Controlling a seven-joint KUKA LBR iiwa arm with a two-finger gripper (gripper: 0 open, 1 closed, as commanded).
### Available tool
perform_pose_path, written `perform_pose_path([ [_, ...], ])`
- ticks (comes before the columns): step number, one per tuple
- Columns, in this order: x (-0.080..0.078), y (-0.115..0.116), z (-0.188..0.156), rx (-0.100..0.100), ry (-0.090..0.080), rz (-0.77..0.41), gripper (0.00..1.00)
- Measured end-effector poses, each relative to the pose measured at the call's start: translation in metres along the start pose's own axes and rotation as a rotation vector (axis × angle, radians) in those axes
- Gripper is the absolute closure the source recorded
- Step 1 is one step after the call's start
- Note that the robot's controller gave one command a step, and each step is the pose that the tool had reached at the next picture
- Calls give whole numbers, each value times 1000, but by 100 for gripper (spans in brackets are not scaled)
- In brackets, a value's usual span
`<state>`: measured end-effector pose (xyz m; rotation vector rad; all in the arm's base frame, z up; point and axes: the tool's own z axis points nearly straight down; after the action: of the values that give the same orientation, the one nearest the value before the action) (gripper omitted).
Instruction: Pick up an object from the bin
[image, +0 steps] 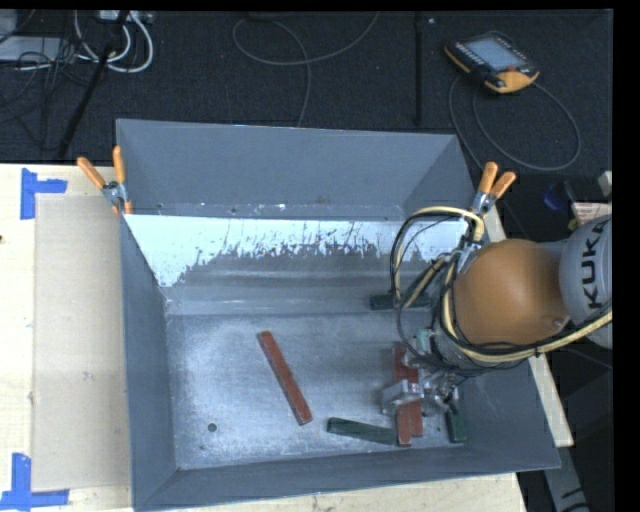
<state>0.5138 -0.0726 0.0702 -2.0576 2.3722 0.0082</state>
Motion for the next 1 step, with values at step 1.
perform_pose_path([
  [1,0,0,0,0,0,1,100],
])
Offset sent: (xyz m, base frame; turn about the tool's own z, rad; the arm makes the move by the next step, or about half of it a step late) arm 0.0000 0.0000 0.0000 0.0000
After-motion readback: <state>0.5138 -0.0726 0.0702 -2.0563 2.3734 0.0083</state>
